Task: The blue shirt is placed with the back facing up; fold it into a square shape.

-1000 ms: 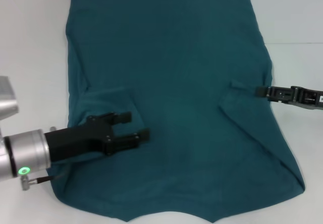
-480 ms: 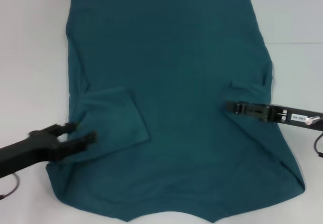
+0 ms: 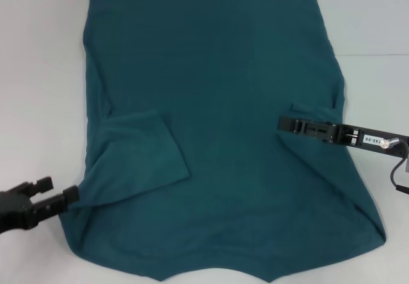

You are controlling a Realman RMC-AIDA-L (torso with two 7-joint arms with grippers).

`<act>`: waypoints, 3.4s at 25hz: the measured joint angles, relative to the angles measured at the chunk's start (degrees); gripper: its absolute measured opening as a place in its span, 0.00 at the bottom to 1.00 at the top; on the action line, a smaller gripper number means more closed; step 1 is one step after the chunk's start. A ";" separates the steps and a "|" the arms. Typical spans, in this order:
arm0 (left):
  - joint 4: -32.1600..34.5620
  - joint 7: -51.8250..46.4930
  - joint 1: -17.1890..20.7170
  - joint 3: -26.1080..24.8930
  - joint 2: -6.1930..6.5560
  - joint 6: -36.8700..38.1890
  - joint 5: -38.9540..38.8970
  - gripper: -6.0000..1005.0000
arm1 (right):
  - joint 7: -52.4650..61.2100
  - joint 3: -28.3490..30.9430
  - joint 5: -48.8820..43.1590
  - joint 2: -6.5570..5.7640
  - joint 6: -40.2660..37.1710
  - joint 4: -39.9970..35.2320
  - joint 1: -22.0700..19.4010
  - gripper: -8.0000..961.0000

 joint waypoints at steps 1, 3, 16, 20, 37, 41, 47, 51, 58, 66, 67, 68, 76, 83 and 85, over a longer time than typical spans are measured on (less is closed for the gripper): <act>-0.06 0.06 0.11 -0.12 -0.04 -0.12 0.36 0.83 | 0.01 -0.08 0.00 0.00 0.10 0.01 0.08 0.97; -0.35 0.13 0.32 -0.25 -0.14 -0.47 1.20 0.83 | 0.01 -0.13 0.00 -0.03 0.20 0.02 0.23 0.97; -2.04 -0.15 -0.07 -0.07 -0.12 -2.22 4.36 0.83 | 0.06 -0.15 -0.25 -0.27 0.18 0.07 0.33 0.97; -2.11 -0.22 -0.47 0.16 -0.10 -2.35 5.70 0.81 | 0.05 -0.19 -0.25 -0.26 0.21 0.07 0.33 0.97; -2.13 -1.64 -1.50 0.18 -0.02 -3.76 7.00 0.26 | 0.04 -0.21 -0.18 -0.28 0.16 0.07 -0.02 0.97; -1.88 -1.71 -1.54 0.20 -0.02 -3.01 7.00 0.19 | 0.39 -0.20 -0.43 -0.59 -0.08 0.07 -0.21 0.96; -1.47 -1.80 -1.38 0.04 -0.03 -1.65 7.04 0.07 | 0.86 -0.09 -0.60 -1.06 -0.25 0.07 -0.76 0.96; 0.51 -3.15 -0.34 -0.34 -0.13 -1.43 7.16 0.04 | 1.48 -0.18 -1.27 -1.29 -1.13 -0.20 -1.25 0.96; 2.61 -4.06 0.64 -3.08 -0.13 -1.19 7.21 0.03 | 4.86 -0.26 -3.25 -2.85 -4.27 -0.70 -3.19 0.96; 2.83 -4.05 1.09 -3.27 -0.11 -0.50 7.41 0.03 | 6.63 0.34 -3.34 -4.27 -7.24 -0.72 -6.81 0.96; 2.85 -4.03 1.19 -3.28 -0.11 -0.14 7.43 0.03 | 7.11 0.23 -3.38 -4.51 -7.61 -0.72 -7.23 0.96; 2.86 -3.97 1.22 -3.29 -0.11 0.21 7.47 0.03 | 7.65 0.07 -3.63 -4.80 -8.01 -0.74 -7.59 0.96; 2.82 -3.58 1.05 -3.29 -0.07 2.85 8.04 0.03 | 13.44 0.19 -9.79 -7.42 -9.25 -1.92 -8.91 0.96; 2.34 -3.53 0.53 -2.84 -0.05 2.90 8.09 0.03 | 16.76 0.40 -10.76 -7.64 -8.12 -6.35 -10.04 0.96; 2.18 -3.51 0.45 -2.82 -0.07 2.91 7.98 0.03 | 17.73 0.41 -11.67 -7.68 -7.04 -7.03 -10.16 0.96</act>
